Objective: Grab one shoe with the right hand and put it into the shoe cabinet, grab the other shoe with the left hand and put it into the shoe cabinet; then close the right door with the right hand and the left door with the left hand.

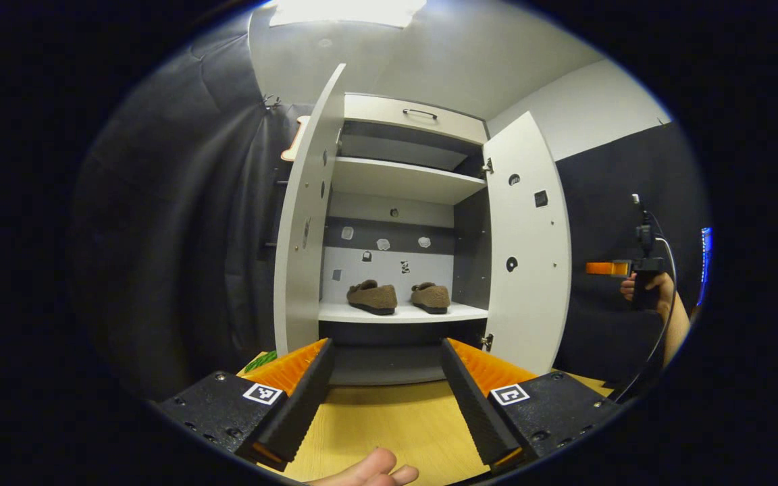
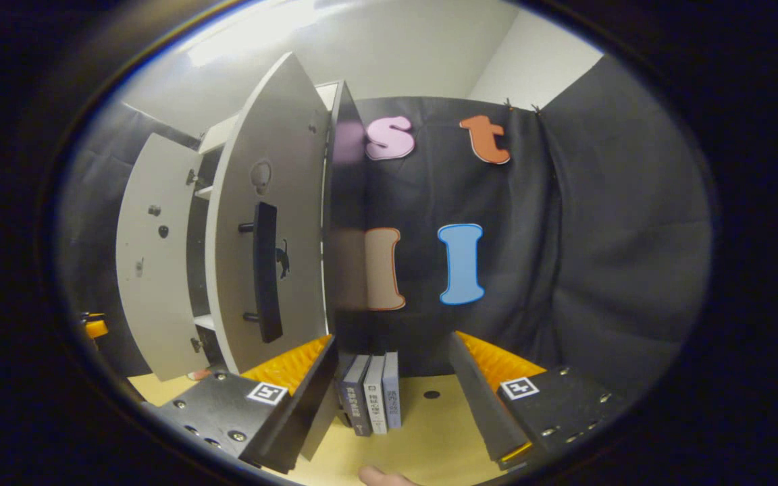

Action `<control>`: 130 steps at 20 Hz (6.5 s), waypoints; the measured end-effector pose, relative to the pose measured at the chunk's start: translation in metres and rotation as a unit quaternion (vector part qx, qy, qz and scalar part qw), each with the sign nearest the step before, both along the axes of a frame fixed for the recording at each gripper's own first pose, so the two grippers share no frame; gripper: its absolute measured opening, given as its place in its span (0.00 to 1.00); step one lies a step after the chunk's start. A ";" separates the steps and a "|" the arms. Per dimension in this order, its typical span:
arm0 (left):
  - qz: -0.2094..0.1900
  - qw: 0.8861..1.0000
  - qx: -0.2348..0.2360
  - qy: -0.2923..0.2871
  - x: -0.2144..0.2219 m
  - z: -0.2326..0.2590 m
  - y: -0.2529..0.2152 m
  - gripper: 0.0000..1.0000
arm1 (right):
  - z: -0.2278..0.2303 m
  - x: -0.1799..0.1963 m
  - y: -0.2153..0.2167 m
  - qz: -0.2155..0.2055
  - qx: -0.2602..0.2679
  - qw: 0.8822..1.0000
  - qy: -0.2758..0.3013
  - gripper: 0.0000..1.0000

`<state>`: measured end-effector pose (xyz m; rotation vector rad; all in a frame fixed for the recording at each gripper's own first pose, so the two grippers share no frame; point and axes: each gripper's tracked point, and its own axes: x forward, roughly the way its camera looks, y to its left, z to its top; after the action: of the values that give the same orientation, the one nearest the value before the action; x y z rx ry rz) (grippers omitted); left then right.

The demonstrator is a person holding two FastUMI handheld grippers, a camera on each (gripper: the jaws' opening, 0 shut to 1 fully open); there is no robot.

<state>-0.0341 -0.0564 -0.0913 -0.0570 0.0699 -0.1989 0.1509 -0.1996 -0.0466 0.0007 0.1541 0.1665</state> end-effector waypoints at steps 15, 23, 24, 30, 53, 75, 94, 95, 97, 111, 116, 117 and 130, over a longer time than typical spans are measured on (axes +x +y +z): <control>-0.030 1.000 -0.009 0.001 -0.028 0.006 0.018 0.96 | 0.011 0.045 0.075 0.015 -0.025 0.999 0.032 0.92; -0.034 0.999 -0.011 0.009 -0.028 0.001 0.025 0.96 | 0.008 0.033 0.156 0.041 -0.045 0.998 0.017 0.94; -0.030 0.999 -0.008 0.009 -0.027 0.001 0.030 0.96 | 0.006 0.034 0.162 0.042 -0.040 0.998 0.017 0.91; -0.010 1.000 -0.007 0.016 -0.020 -0.004 0.048 0.96 | -0.009 0.038 0.206 0.048 0.013 0.998 0.030 0.94; 0.133 0.991 0.019 -0.009 0.013 0.034 0.198 0.93 | -0.058 -0.156 0.240 0.021 0.010 1.000 -0.016 0.96; 0.113 0.991 0.046 0.057 0.175 0.044 0.218 0.92 | -0.049 -0.214 0.245 0.038 0.001 0.998 -0.059 0.96; 0.091 0.992 -0.033 0.078 0.197 0.035 0.128 0.93 | -0.071 -0.213 0.265 0.075 0.039 0.995 -0.043 0.96; 0.085 0.993 -0.034 0.080 0.200 0.033 0.121 0.93 | -0.071 -0.213 0.261 0.073 0.038 0.996 -0.044 0.96; 0.074 0.993 -0.038 0.083 0.204 0.031 0.108 0.93 | -0.072 -0.209 0.254 0.065 0.040 0.996 -0.046 0.96; 0.038 0.992 -0.018 0.118 0.206 -0.003 0.061 0.93 | -0.081 -0.203 0.207 -0.001 0.049 0.998 -0.049 0.94; 0.048 0.994 -0.016 0.101 0.186 0.006 0.065 0.93 | -0.080 -0.199 0.209 -0.007 0.051 0.998 -0.044 0.96; 0.051 0.994 -0.010 0.098 0.182 0.009 0.066 0.93 | -0.079 -0.199 0.209 -0.009 0.050 0.998 -0.043 0.96; 0.073 0.996 0.006 0.052 0.112 0.046 0.065 0.93 | -0.039 -0.199 0.223 -0.025 0.026 0.998 -0.058 0.96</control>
<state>0.0781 0.0084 -0.0457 -0.0609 0.1709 -0.0489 -0.0479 0.0235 -0.0854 0.0474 0.0345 0.1194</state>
